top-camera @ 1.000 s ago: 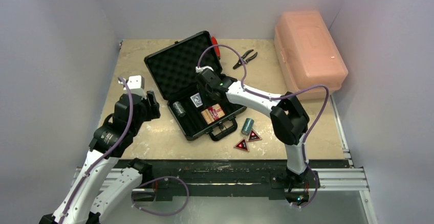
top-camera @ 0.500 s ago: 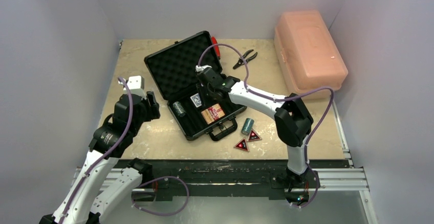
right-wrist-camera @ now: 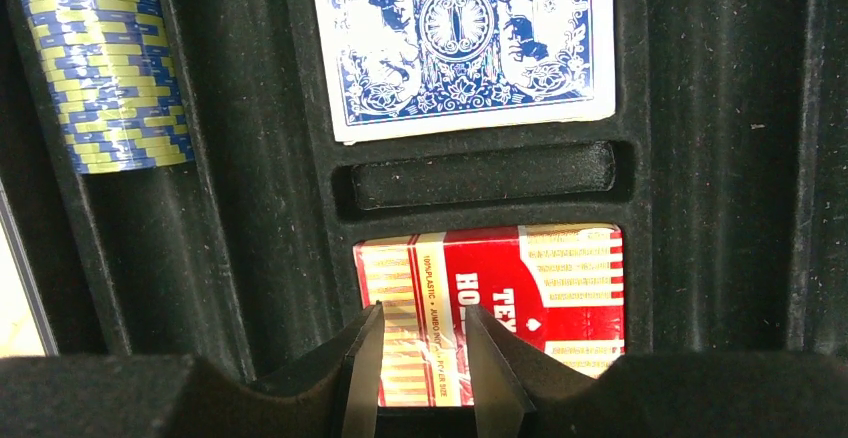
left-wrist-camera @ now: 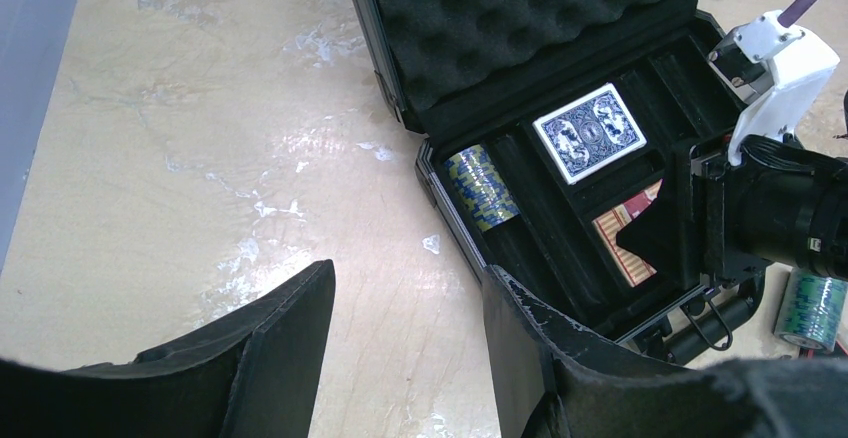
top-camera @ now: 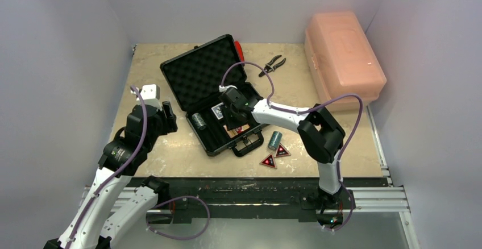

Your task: Pack up texas hold em set

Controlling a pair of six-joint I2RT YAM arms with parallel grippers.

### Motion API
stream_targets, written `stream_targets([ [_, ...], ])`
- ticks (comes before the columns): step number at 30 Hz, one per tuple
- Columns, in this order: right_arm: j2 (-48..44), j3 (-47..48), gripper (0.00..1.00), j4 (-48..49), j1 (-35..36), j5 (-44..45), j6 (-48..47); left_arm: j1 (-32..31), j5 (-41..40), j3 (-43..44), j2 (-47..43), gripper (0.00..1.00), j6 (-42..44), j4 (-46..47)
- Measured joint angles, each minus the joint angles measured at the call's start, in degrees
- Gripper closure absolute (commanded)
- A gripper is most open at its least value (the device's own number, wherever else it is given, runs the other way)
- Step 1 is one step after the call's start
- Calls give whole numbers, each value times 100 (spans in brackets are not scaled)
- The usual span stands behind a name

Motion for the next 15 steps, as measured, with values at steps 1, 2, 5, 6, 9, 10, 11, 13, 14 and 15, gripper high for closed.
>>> stream_targets([
  [1,0,0,61,-2,0,0,2,0,-2,0,0,44,0,-2],
  [2,0,9,60,-9,0,0,2,0,0,0,0,44,0,-2],
  [5,28,96,60,-105,0,7,0,0,-2,0,0,44,0,-2],
  [6,42,142,60,-155,0,7,-2,0,-2,0,0,44,0,-2],
  [9,90,315,60,-367,2,13,-20,0,-2,0,0,44,0,-2],
  [10,96,372,60,-424,0,15,-22,0,-2,0,0,44,0,-2],
  [11,101,450,60,-507,2,24,-24,0,-2,0,0,44,0,-2],
  [13,101,612,59,-645,0,59,-28,0,-2,0,0,44,0,-2],
  [14,101,691,59,-691,0,81,-31,0,-2,0,0,44,0,-2],
  [15,98,756,59,-719,0,118,-33,0,-2,0,0,44,0,-2],
])
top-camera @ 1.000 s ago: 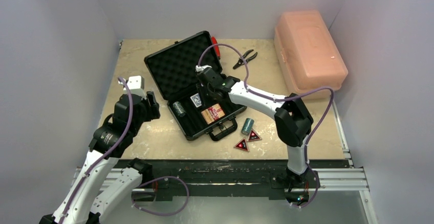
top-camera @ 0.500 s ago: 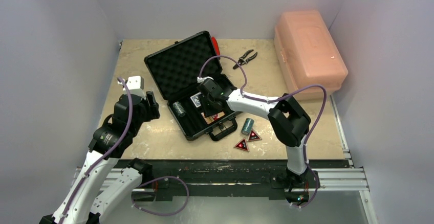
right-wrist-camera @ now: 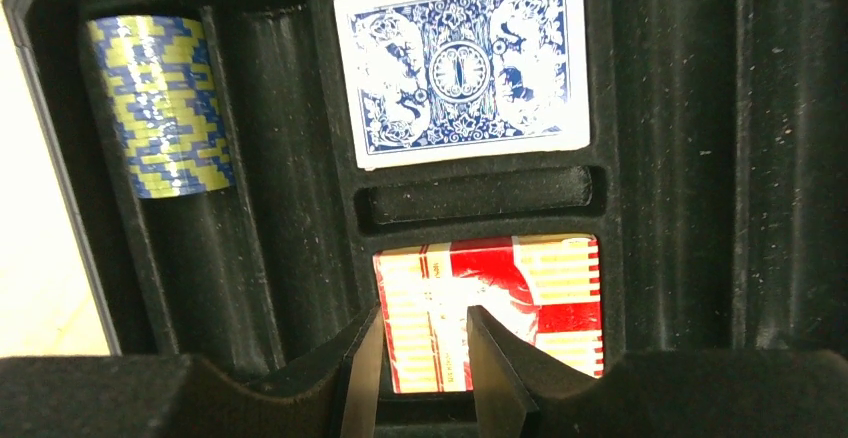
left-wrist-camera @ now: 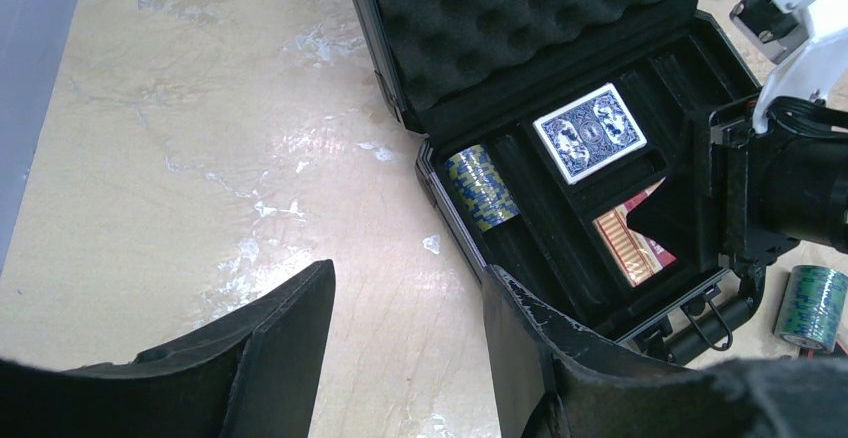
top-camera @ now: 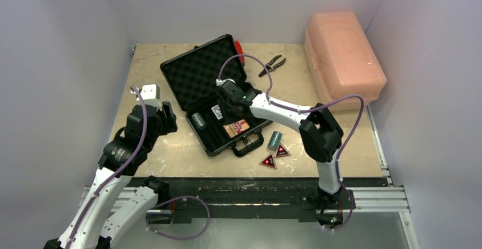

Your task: Pack up texas hold em set

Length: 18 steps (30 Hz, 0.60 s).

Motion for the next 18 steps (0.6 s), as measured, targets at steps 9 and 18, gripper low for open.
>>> stream_targets([
  [9,-83,57,60,-129,2,83,9,0,0,0,0,44,0,0],
  [18,-87,-546,60,-37,0,37,76,0,0,0,0,44,0,0],
])
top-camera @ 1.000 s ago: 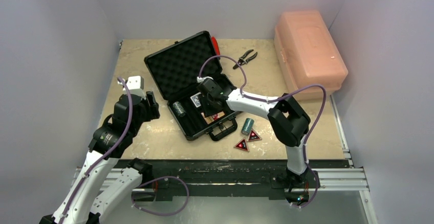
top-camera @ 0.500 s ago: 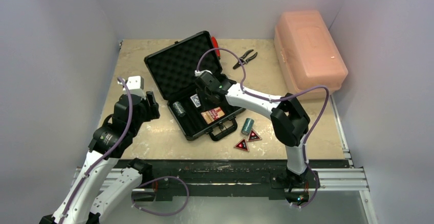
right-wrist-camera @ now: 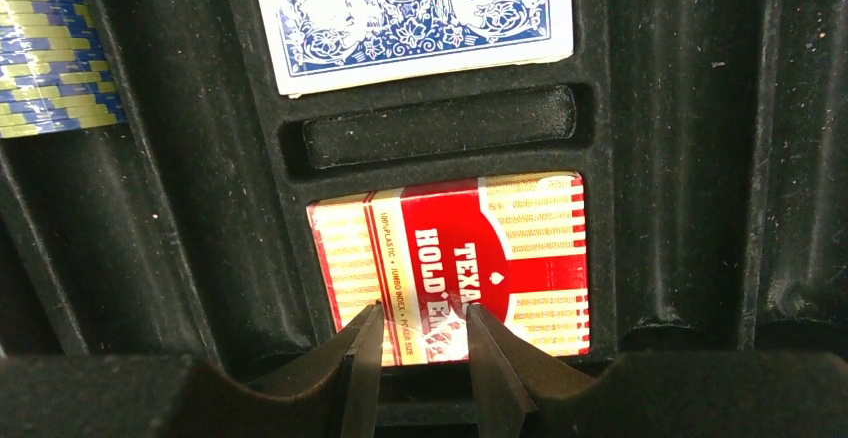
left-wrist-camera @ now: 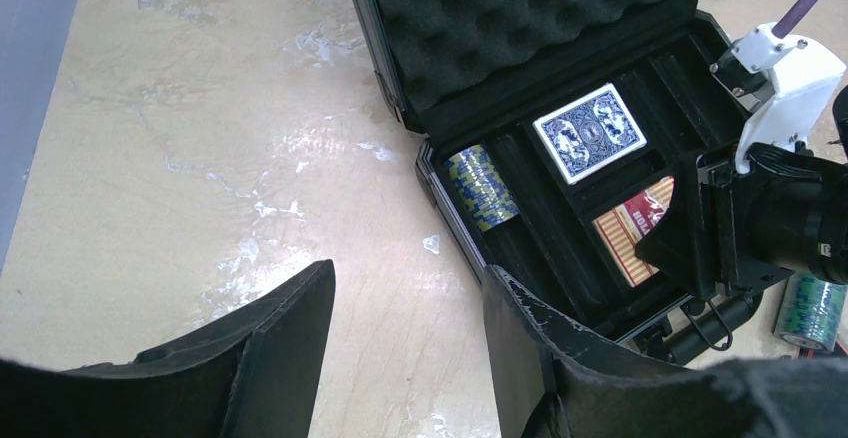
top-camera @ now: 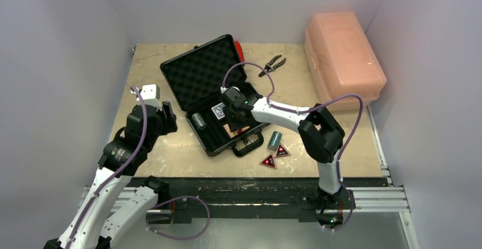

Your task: Pack up texas hold em set

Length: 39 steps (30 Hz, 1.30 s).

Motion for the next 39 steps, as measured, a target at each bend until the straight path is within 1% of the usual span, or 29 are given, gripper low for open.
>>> stream_targets([
  [5,4,-9,59,39,0,2,2,0,0,0,0,44,0,0],
  [10,-4,11,53,24,2,26,4,0,0,0,0,44,0,0],
  [13,-22,46,45,-59,17,92,2,0,0,0,0,44,0,-2],
  [18,-289,46,36,-238,22,216,46,0,2,0,0,44,0,0],
  [24,-1078,-2,24,-245,22,520,203,0,-31,0,0,44,-2,-11],
  [25,-1215,-33,21,-238,22,605,245,0,-42,0,0,44,-2,-13],
  [29,-1652,-212,3,-232,22,938,459,0,-61,0,0,44,-2,-17],
  [30,-1753,-289,1,-229,22,1040,540,0,-66,0,0,44,-2,-17],
  [39,-2616,-1128,1,-393,-20,1943,1491,0,-153,0,-39,45,-4,-15],
])
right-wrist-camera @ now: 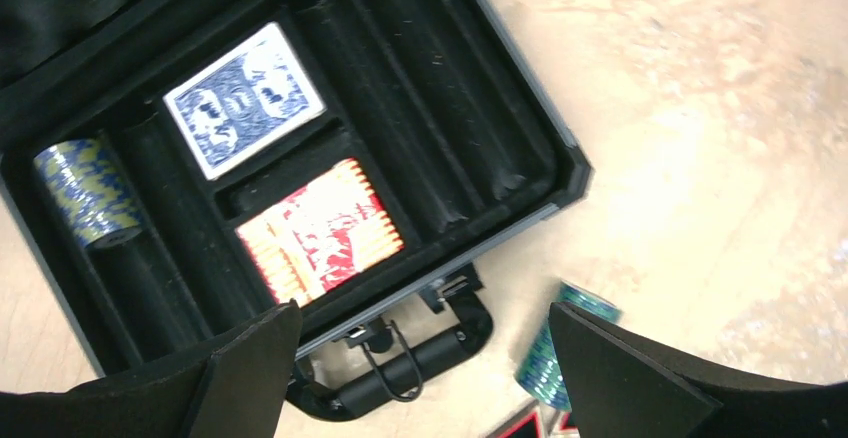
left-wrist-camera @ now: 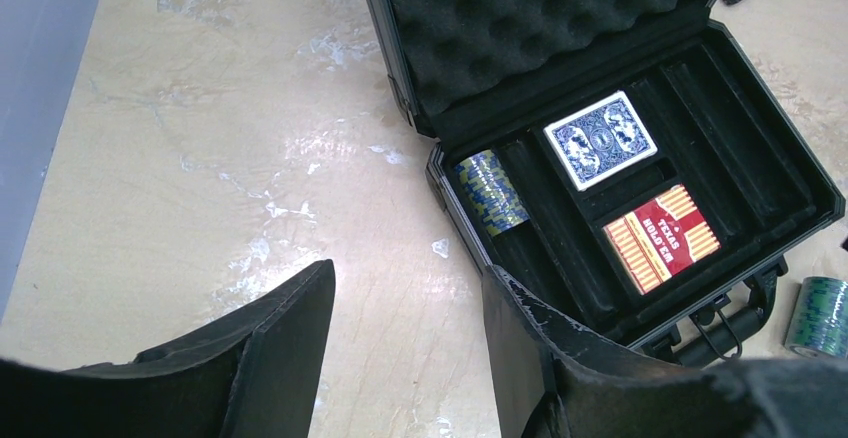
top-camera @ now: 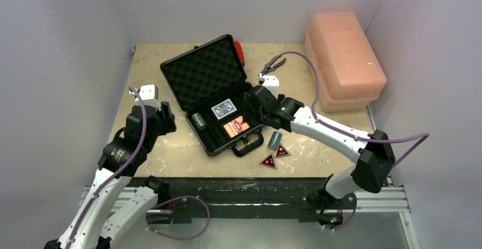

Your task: Pack up texas hold em set

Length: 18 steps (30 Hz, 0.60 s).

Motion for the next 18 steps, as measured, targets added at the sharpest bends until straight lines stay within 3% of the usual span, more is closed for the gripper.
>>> stream_targets([
  [7,-461,-487,1,-264,-92,356,841,0,2,0,0,45,2,0],
  [18,-568,-1429,4,-501,-356,127,1985,0,9,0,-101,45,0,0],
])
